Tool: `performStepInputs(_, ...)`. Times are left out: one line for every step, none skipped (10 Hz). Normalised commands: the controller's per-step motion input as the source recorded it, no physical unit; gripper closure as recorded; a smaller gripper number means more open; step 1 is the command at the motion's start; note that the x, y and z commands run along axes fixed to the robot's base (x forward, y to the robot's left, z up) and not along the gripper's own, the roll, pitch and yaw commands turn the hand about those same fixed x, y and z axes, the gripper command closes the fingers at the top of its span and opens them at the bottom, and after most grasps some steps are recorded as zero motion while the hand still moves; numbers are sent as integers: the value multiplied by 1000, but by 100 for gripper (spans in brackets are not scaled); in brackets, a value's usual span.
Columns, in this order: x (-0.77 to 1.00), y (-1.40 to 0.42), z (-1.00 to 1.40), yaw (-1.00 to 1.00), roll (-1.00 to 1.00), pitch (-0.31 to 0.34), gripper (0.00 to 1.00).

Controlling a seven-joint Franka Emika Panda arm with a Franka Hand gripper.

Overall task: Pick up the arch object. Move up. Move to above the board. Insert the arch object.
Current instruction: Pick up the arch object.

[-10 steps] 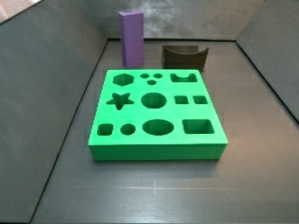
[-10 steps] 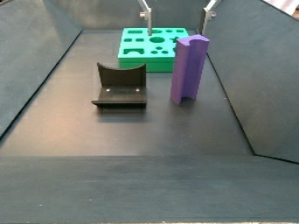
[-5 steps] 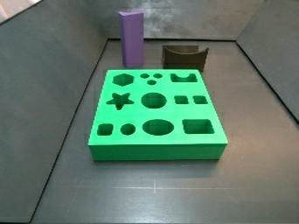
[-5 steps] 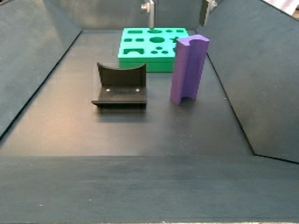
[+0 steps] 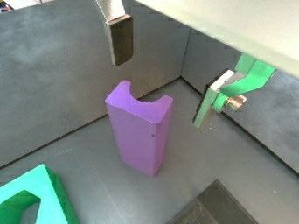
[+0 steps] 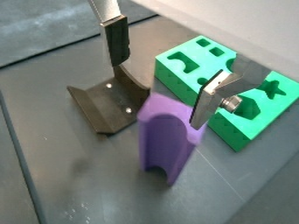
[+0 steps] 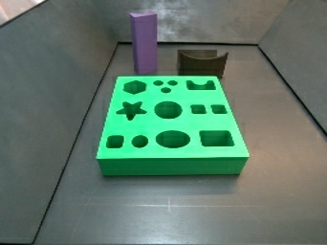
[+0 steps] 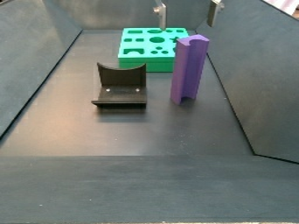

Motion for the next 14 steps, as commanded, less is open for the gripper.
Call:
performStepInputs(-69,17,-269,177,0,-24,0)
performStepInputs(-60,0,-331,243,0,-33,0)
performStepInputs(0,0,-506,269,0,0,0)
performStepInputs(0,0,-497,271,7,0,0)
performStepInputs(-134,-83,-426,134,51,0,0)
performStepInputs(-89,0,-294,60,1,0,0)
performStepInputs(-66,0,-180,51,11,0,0)
performStepInputs(-231,-180,43,0,73,40,0)
performStepInputs(-3,-254,0,157,190,53,0)
performStepInputs(0,-197,-106,151,151,1,0)
performStepInputs(17,-263,-3,89,187,69,0)
performStepInputs(77,-74,-134,126,106,39,0)
performStepInputs(-9,37,-77,354,41,0,0)
performStepInputs(-174,0,0,534,23,-1,0)
